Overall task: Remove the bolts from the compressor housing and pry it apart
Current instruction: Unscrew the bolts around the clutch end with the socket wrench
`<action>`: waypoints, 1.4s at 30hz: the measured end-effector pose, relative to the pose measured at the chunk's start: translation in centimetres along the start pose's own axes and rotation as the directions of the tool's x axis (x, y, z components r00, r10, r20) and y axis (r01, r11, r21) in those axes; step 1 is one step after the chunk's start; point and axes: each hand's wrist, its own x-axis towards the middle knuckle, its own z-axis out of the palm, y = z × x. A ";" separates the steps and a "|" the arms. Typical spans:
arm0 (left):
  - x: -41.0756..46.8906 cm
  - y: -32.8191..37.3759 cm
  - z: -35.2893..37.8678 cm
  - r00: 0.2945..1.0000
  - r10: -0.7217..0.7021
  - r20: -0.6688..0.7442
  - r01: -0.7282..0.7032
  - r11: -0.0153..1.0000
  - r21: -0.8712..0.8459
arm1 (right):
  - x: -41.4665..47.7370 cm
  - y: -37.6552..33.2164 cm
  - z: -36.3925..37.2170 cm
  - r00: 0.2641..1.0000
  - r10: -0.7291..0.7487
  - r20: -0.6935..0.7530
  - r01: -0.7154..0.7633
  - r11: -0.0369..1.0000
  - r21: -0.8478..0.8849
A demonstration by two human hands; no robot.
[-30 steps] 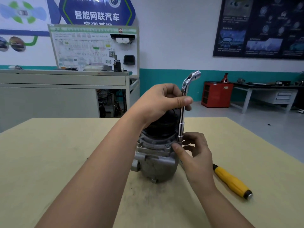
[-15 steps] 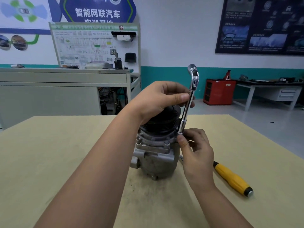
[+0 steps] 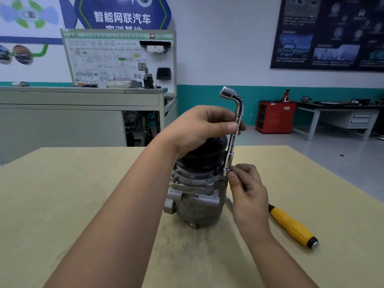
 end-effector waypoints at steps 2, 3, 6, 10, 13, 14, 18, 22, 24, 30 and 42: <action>0.0 0.1 0.0 1.000 -0.007 0.004 0.007 1.000 -0.002 | -0.1 0.0 0.0 1.000 0.004 0.007 -0.004 1.000 0.009; 0.0 0.1 0.0 1.000 -0.010 0.004 0.010 1.000 -0.002 | -0.1 0.0 0.0 1.000 0.004 0.010 -0.004 1.000 0.008; 0.0 0.1 0.0 1.000 -0.020 0.000 0.020 1.000 0.002 | -0.3 0.1 0.1 1.000 -0.002 0.016 0.003 0.999 -0.042; 0.0 0.1 0.0 0.999 -0.038 -0.008 0.038 0.999 0.001 | -0.4 0.2 0.1 0.999 -0.048 0.014 0.049 0.991 -0.127; 0.0 0.0 0.0 0.999 -0.041 -0.018 0.041 0.999 -0.011 | -0.5 0.1 0.3 0.997 -0.072 0.002 0.071 0.988 -0.136; 0.0 -0.1 0.0 0.999 -0.042 -0.028 0.041 0.999 -0.022 | -0.6 0.0 0.3 0.997 -0.071 -0.009 0.069 0.989 -0.130; 0.0 0.0 0.1 0.996 -0.062 -0.062 0.059 0.996 -0.061 | -0.7 -0.1 0.5 0.996 -0.074 -0.051 0.068 0.991 -0.116; -0.1 0.3 0.2 0.995 -0.077 -0.069 0.074 0.996 -0.045 | -0.6 -0.1 0.6 0.995 -0.072 -0.062 0.067 0.994 -0.082; -0.2 0.5 0.3 0.994 -0.078 -0.076 0.075 0.996 -0.039 | -0.6 -0.1 0.7 0.997 -0.058 -0.054 0.055 0.997 -0.057; -0.4 0.8 0.4 0.990 -0.112 -0.080 0.110 0.993 -0.039 | -0.2 -0.1 0.8 0.997 -0.045 -0.060 0.043 0.998 -0.039; -0.1 0.1 0.0 0.996 -0.081 -0.031 0.080 0.997 -0.010 | -0.2 -0.1 0.4 1.000 -0.029 0.000 0.029 0.999 -0.021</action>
